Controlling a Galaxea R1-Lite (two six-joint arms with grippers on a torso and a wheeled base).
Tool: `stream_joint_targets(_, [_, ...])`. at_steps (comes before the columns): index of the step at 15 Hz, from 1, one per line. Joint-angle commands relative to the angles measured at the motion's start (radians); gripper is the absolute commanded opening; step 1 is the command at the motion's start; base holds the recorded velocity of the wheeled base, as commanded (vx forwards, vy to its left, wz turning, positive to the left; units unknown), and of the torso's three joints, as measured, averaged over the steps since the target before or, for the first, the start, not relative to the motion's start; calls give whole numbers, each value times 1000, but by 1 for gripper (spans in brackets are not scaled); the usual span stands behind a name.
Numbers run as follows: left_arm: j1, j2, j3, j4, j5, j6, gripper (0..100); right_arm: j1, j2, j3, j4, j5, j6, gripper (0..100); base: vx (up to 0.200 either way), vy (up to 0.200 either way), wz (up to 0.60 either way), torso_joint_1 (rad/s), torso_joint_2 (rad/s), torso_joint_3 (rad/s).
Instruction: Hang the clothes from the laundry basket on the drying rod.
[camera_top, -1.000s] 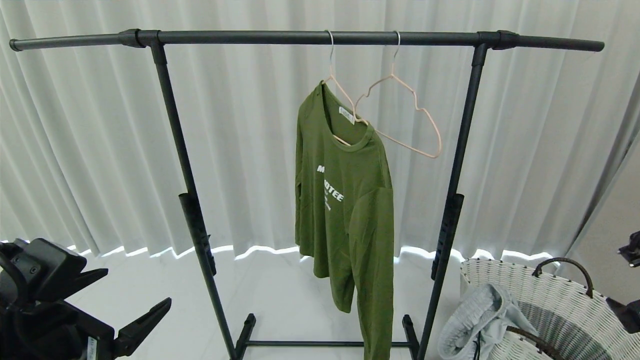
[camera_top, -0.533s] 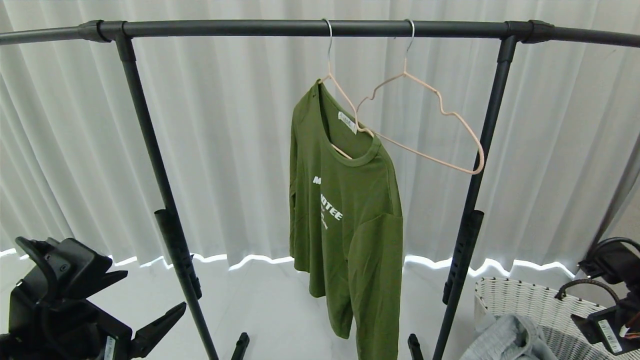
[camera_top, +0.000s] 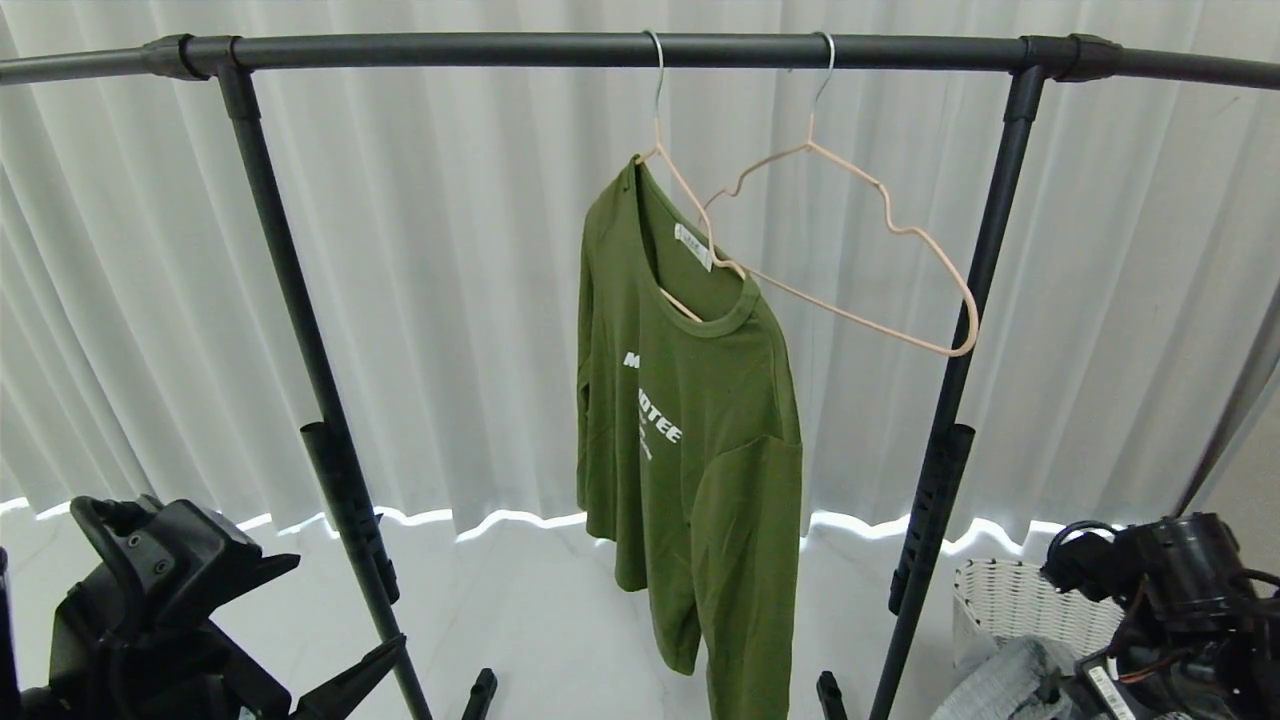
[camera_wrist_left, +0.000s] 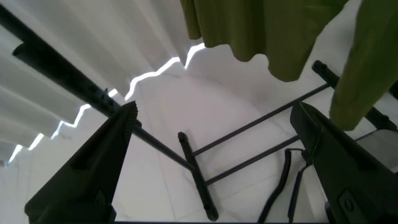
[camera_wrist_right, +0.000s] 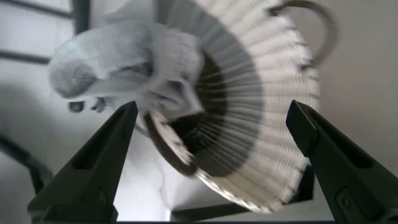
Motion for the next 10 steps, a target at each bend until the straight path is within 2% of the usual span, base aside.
stream_joint_targets(1, [-11,-12,2,-1,1,0,100,-25,261,-26,-68,37,-20,100,0,0,0,0,0,0])
stream_joint_targets(5, [-11,-12,2,-1,1,1,100,-86,368,-140,-89,23,-29,100,0,0,0,0,0,0])
stream_joint_targets(9, [-33,-6,11,-1,-1,1,100,-88,382,-146,-140,22,-29,100,0,0,0,0,0,0])
stream_joint_targets(10, [-34,-6,12,-1,-1,1,100,-91,379,-141,-141,20,-29,0,0,0,0,0,0,0])
